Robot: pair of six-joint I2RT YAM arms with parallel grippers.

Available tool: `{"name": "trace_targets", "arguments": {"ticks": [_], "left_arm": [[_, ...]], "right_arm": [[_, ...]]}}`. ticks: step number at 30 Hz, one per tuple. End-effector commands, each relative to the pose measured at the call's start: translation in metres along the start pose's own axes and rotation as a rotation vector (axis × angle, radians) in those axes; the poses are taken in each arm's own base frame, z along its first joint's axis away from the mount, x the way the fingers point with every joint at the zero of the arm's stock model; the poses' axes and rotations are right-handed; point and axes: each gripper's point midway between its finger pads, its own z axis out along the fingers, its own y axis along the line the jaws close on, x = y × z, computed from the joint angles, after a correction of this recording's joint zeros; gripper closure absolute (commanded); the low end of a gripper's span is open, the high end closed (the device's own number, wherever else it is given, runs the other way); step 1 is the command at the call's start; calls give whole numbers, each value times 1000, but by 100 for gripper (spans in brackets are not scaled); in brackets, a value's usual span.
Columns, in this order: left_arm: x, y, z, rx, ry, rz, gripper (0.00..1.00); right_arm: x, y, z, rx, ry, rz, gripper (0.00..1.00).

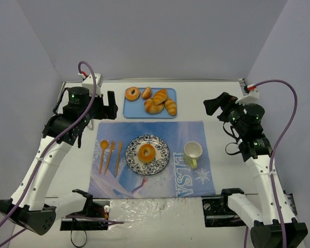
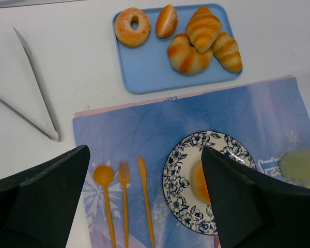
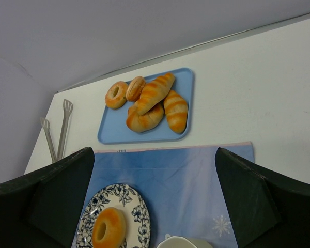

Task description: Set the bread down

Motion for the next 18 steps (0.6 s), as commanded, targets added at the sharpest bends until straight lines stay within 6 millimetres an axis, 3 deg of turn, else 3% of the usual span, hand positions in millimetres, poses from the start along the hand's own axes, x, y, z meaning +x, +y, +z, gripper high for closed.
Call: {"name": "trace_targets", "arguments": {"ticks": [1, 18], "left_arm": [[-34, -16, -12, 86, -164, 9, 13], [-23, -16, -9, 96, -165, 9, 13]], "right_arm": [[-41, 25, -11, -63, -122, -44, 0], [-51, 30, -14, -65, -132, -69, 0]]}}
